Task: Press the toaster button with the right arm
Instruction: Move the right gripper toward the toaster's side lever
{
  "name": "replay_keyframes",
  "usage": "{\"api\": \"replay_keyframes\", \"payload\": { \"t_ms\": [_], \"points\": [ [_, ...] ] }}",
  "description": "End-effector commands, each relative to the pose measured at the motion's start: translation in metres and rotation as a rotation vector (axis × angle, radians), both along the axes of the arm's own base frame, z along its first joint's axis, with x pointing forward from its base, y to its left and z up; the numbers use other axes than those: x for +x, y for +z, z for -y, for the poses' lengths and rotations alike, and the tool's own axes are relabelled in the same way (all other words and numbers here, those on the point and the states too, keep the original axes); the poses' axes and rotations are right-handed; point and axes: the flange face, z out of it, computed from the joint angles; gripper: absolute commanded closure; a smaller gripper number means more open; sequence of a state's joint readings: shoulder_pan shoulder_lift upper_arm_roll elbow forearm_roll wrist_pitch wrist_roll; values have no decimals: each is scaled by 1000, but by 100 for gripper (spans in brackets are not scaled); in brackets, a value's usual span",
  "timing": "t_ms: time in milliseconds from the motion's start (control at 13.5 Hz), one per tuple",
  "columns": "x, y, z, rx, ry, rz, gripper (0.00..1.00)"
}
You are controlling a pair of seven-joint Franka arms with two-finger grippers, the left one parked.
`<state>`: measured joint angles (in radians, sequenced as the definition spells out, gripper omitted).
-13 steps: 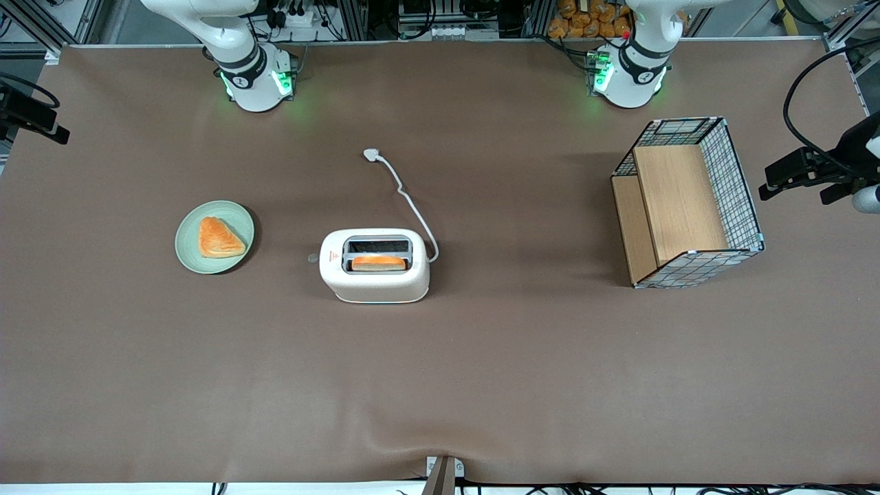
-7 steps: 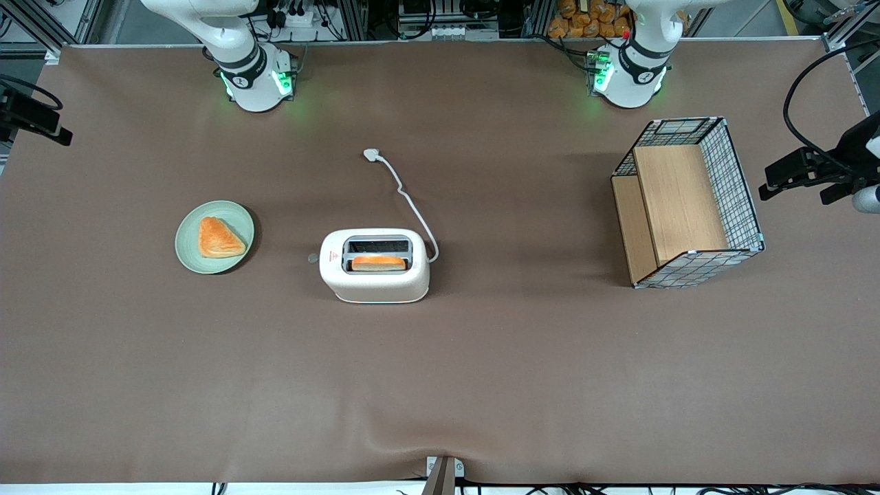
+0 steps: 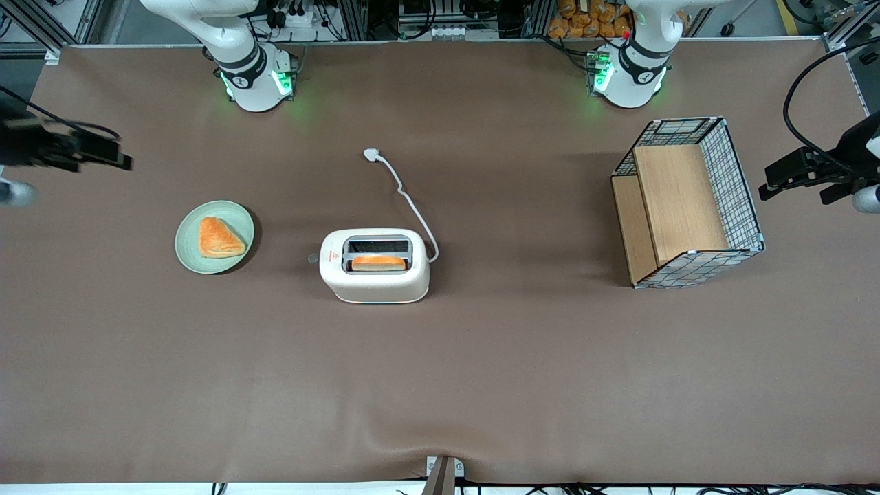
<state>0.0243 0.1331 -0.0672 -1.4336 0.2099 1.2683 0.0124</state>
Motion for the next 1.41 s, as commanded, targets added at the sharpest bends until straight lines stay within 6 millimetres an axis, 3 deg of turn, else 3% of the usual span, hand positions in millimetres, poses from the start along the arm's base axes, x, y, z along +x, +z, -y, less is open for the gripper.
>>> {"api": "replay_keyframes", "payload": {
  "t_ms": [0, 297, 371, 520, 668, 1040, 1337],
  "points": [
    [14, -44, -17, 82, -10, -93, 0],
    [30, -142, -42, 269, -37, -288, 0],
    [29, -158, -51, 291, -28, -318, 0],
    [25, -172, -77, 286, 2, -326, 0],
    [24, -191, -81, 281, -15, -310, 0],
    [35, -191, -92, 299, -33, -231, 0],
    [40, -205, -94, 303, -46, -234, 47]
  ]
}}
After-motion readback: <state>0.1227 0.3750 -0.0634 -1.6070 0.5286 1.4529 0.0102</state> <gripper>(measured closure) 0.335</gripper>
